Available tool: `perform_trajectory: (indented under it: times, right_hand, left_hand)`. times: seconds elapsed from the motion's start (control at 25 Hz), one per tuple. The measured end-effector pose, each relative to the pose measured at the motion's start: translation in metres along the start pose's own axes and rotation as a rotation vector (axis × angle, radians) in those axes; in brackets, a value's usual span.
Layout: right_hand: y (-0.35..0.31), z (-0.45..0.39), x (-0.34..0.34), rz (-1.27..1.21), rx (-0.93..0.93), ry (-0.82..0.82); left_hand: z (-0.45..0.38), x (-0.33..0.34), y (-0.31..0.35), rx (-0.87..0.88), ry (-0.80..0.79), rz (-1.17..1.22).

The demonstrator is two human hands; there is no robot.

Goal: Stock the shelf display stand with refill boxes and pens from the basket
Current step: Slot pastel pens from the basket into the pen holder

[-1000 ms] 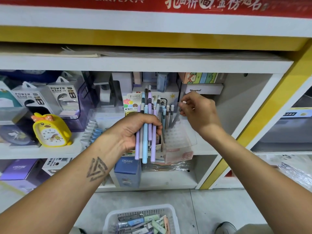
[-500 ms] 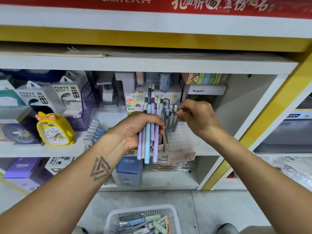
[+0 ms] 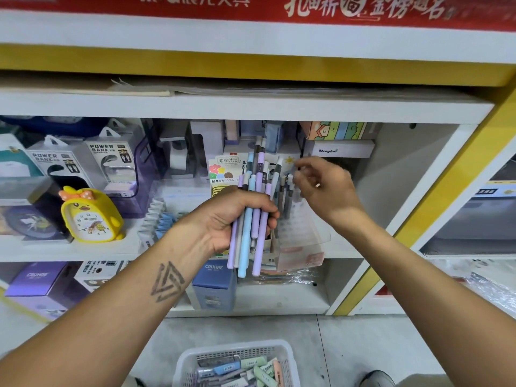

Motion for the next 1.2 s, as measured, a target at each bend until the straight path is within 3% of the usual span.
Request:
perform_trajectory:
  times: [0.08,0.2,0.28,0.36,0.48,0.6,0.68,1.2]
  right_hand:
    - [0.0,-0.001,0.004,-0.354,0.214,-0.141]
    - [-0.003,0.001,0.01,-0.622,0.358,-0.252]
    - [-0.002,-0.002,0.003,-0.726,0.375,-0.189]
    - [0.002,-0.008,-0.015,-0.758,0.351,0.0]
    - [0.005,-0.011,-0.035,-0.451,0.217,0.175]
    - [0.005,-0.004,-0.02,0.035,0.033,0.086]
    - [0.006,0.001,-0.009,0.177,-0.036,0.03]
    - [0.002,0.017,0.01,0.248,-0.244,-0.148]
  left_hand:
    - [0.001,0.003,-0.001,-0.011,-0.034,-0.001]
    - [0.004,0.008,-0.005,-0.058,-0.082,-0.009]
    - [0.004,0.007,-0.006,-0.068,-0.074,0.009]
    - [0.002,0.002,-0.005,-0.068,-0.025,0.025]
    - [0.0,-0.004,-0.003,-0.074,0.041,0.015]
    - [0.0,-0.006,-0.001,-0.071,0.06,0.019]
    - [0.0,-0.005,-0.001,-0.065,0.061,0.032]
    - [-0.002,-0.004,0.0,-0.021,0.063,0.032]
Point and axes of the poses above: each hand's wrist, its own z-axis away from the middle knuckle, its own x-axis out of the palm, y = z × x, the point moved 5 cm from there along -z, towards the middle knuckle, and after that the axes turned 14 degrees about x, right-handed, at the moved point
